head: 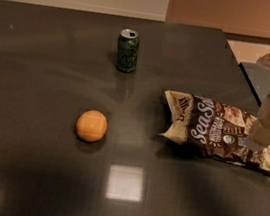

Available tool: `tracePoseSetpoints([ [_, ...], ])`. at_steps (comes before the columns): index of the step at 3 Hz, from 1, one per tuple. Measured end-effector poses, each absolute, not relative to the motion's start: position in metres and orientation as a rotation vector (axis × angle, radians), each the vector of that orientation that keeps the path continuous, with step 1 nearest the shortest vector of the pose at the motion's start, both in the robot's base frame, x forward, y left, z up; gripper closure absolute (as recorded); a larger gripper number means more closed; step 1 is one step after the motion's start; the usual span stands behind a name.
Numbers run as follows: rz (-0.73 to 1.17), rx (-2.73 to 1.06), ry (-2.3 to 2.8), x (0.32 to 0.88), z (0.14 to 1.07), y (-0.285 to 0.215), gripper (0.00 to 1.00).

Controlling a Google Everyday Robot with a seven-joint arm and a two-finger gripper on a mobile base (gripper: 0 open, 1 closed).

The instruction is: Move green can near brown chip bag

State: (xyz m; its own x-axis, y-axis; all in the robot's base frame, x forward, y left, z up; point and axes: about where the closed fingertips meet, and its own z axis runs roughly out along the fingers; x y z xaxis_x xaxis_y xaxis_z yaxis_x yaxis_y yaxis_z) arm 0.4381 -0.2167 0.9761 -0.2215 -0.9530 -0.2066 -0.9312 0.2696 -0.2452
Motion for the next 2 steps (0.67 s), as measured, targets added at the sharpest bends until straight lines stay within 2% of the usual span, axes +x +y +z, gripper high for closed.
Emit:
tracePoseSetpoints([
  [2,-0.097,-1.724,2.232,0.4388,0.9760,-0.2164,0.00],
])
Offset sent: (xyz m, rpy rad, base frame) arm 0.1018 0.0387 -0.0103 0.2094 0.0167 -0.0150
